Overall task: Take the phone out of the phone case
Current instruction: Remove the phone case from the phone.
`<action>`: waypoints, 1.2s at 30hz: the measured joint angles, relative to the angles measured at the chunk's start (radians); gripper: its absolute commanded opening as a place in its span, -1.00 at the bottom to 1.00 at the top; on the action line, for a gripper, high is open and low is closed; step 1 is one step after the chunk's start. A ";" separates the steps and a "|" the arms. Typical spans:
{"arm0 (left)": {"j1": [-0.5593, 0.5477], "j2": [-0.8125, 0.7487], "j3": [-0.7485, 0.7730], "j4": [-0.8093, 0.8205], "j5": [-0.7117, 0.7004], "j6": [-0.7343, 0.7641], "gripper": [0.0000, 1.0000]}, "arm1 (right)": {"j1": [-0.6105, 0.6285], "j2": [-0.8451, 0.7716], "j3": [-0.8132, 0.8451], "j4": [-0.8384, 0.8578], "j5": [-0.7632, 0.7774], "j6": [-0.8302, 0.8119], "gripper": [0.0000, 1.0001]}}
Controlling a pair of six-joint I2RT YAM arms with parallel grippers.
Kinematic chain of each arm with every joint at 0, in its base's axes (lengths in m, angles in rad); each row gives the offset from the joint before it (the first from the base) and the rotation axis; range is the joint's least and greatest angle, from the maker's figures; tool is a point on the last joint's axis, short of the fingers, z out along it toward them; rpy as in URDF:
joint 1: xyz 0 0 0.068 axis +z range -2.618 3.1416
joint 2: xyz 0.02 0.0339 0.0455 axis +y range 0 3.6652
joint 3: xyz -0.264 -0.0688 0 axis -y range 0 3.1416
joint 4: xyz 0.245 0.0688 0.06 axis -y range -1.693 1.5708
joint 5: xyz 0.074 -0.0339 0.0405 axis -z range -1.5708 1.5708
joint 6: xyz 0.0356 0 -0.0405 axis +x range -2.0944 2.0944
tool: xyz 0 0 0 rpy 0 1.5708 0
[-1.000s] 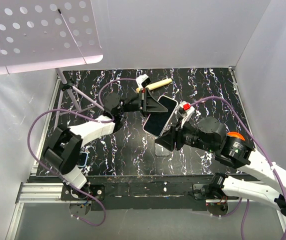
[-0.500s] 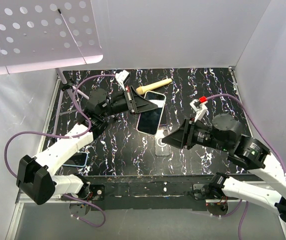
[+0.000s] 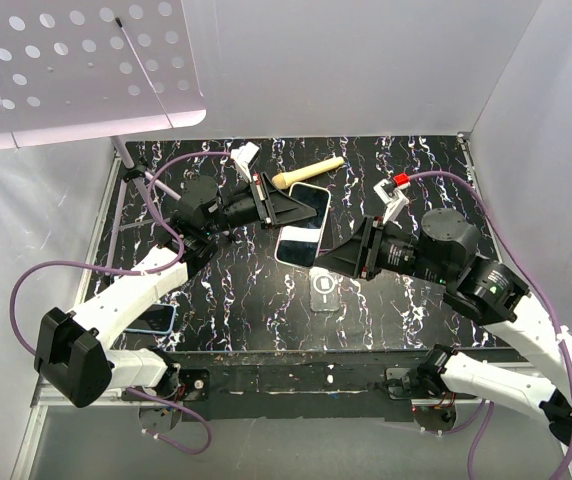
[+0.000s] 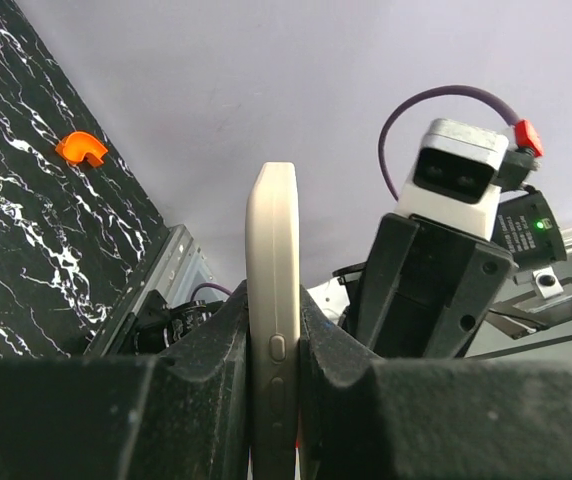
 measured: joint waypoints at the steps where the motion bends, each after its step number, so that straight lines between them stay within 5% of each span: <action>1: 0.000 0.000 0.000 0.000 0.000 -0.005 -1.00 | -0.014 0.003 -0.005 0.009 -0.009 0.006 -0.21; 24: 0.006 0.012 -0.002 0.045 0.000 -0.044 -1.00 | -0.077 0.037 -0.089 0.109 -0.112 0.067 -0.22; 36: 0.019 0.033 -0.108 0.229 -0.032 -0.179 -1.00 | -0.127 0.042 -0.174 0.212 -0.132 0.134 -0.22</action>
